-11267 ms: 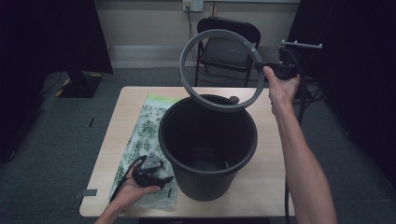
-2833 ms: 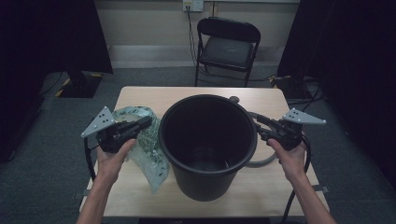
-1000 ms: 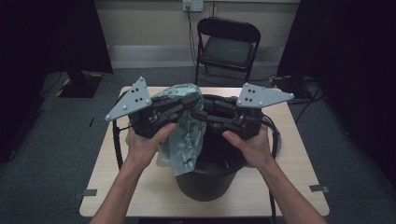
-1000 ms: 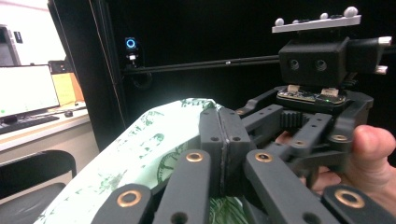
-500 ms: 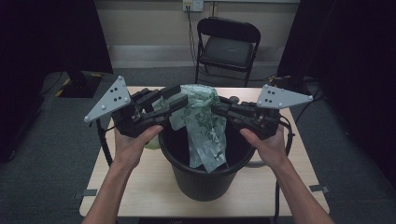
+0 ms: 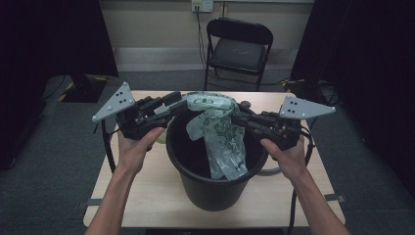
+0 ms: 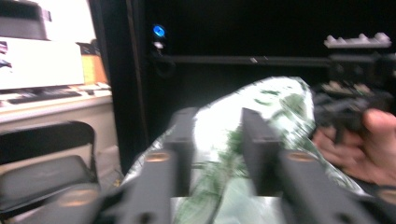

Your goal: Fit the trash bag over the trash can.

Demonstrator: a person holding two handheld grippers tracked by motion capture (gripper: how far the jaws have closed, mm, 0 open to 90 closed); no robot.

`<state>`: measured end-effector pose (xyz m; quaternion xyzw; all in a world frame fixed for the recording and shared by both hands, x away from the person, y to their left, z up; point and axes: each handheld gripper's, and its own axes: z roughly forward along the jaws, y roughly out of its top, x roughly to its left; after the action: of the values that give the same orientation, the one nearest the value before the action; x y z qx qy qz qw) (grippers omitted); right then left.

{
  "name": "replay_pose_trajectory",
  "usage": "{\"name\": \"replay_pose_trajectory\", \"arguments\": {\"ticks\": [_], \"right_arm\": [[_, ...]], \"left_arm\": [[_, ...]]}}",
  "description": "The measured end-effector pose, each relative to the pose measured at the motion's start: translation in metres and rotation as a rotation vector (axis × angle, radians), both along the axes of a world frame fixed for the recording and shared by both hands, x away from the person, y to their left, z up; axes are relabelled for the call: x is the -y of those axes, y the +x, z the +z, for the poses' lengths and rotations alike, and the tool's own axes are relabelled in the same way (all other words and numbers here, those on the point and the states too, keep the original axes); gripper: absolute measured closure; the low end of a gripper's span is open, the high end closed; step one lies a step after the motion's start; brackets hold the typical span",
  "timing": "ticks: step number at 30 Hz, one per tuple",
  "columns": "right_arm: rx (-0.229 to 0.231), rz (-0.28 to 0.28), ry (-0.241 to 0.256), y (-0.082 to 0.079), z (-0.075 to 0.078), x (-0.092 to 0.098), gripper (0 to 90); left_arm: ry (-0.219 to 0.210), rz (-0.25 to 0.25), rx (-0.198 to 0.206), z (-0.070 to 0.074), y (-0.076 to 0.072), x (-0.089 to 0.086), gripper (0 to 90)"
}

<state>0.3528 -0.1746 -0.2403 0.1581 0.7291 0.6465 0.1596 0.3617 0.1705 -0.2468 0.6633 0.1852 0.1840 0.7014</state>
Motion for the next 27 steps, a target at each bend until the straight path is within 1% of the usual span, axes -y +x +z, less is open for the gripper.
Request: {"name": "replay_pose_trajectory", "arguments": {"ticks": [1, 2, 3, 4, 5, 6, 7, 8, 9, 10, 11, 13, 14, 15, 16, 17, 19, 20, 21, 22, 23, 24, 25, 27], "right_arm": [[-0.002, -0.004, -0.004, 0.001, -0.001, 0.000, 86.4], [-0.005, -0.007, -0.006, 0.002, -0.002, 0.001, 85.3], [-0.009, -0.013, -0.008, 0.003, -0.004, 0.001, 84.2], [-0.014, -0.019, -0.008, 0.004, -0.005, 0.002, 83.8], [-0.018, -0.024, -0.013, 0.005, -0.006, 0.002, 82.5], [-0.019, -0.033, -0.020, 0.005, -0.007, 0.003, 79.0], [-0.019, -0.045, -0.025, 0.005, -0.006, 0.003, 72.5], [-0.021, -0.072, -0.037, 0.005, -0.005, 0.004, 67.5], [-0.020, -0.083, -0.045, 0.005, -0.005, 0.006, 62.4], [-0.020, -0.083, -0.045, 0.005, -0.005, 0.006, 62.4], [-0.032, -0.087, -0.038, 0.005, -0.005, 0.009, 51.2], [-0.035, -0.085, -0.039, 0.003, -0.006, 0.012, 45.1], [-0.035, -0.085, -0.039, 0.003, -0.006, 0.012, 45.1], [-0.039, -0.083, -0.029, 0.002, -0.008, 0.016, 41.6], [-0.039, -0.083, -0.029, 0.002, -0.008, 0.016, 41.6], [-0.043, -0.088, -0.023, 0.001, -0.011, 0.020, 37.6], [-0.043, -0.097, -0.009, 0.002, -0.011, 0.026, 36.7], [-0.045, -0.091, 0.003, 0.002, -0.011, 0.029, 36.7], [-0.045, -0.091, 0.003, 0.002, -0.011, 0.029, 36.7], [-0.047, -0.087, 0.020, 0.002, -0.011, 0.031, 36.8], [-0.042, -0.092, 0.033, 0.002, -0.009, 0.033, 38.5], [-0.042, -0.092, 0.033, 0.002, -0.009, 0.033, 38.5], [-0.041, -0.078, 0.033, 0.002, -0.008, 0.031, 42.5], [-0.041, -0.074, 0.032, 0.001, -0.007, 0.027, 43.5]], "left_arm": [[0.013, -0.008, -0.007, -0.002, 0.000, 0.001, 77.2], [0.013, -0.008, -0.007, -0.002, 0.000, 0.001, 82.7], [0.028, -0.044, -0.010, -0.006, -0.001, 0.002, 87.7], [0.032, -0.048, -0.012, -0.007, -0.003, 0.003, 89.4], [0.034, -0.060, -0.009, -0.009, -0.004, 0.004, 90.0], [0.034, -0.068, -0.007, -0.009, -0.006, 0.005, 90.0], [0.035, -0.070, -0.005, -0.010, -0.008, 0.006, 90.0], [0.045, -0.069, 0.002, -0.010, -0.010, 0.006, 90.0], [0.045, -0.066, 0.004, -0.010, -0.011, 0.007, 90.0], [0.045, -0.066, 0.004, -0.010, -0.011, 0.007, 90.0], [0.043, -0.064, 0.004, -0.011, -0.012, 0.007, 90.0], [0.048, -0.063, 0.000, -0.013, -0.012, 0.008, 90.0], [0.048, -0.063, 0.000, -0.013, -0.012, 0.008, 90.0], [0.062, -0.054, -0.002, -0.016, -0.012, 0.008, 90.0], [0.062, -0.054, -0.002, -0.016, -0.012, 0.008, 90.0], [0.071, -0.046, -0.006, -0.019, -0.012, 0.007, 90.0], [0.067, -0.047, -0.014, -0.023, -0.012, 0.006, 90.0], [0.068, -0.044, -0.015, -0.024, -0.011, 0.006, 90.0], [0.068, -0.044, -0.015, -0.024, -0.011, 0.006, 90.0], [0.066, -0.045, -0.020, -0.025, -0.010, 0.006, 90.0], [0.073, -0.051, -0.023, -0.026, -0.010, 0.008, 90.0], [0.073, -0.051, -0.023, -0.026, -0.010, 0.008, 90.0], [0.073, -0.061, -0.024, -0.026, -0.010, 0.011, 90.0], [0.075, -0.068, -0.022, -0.026, -0.011, 0.014, 90.0]]}}
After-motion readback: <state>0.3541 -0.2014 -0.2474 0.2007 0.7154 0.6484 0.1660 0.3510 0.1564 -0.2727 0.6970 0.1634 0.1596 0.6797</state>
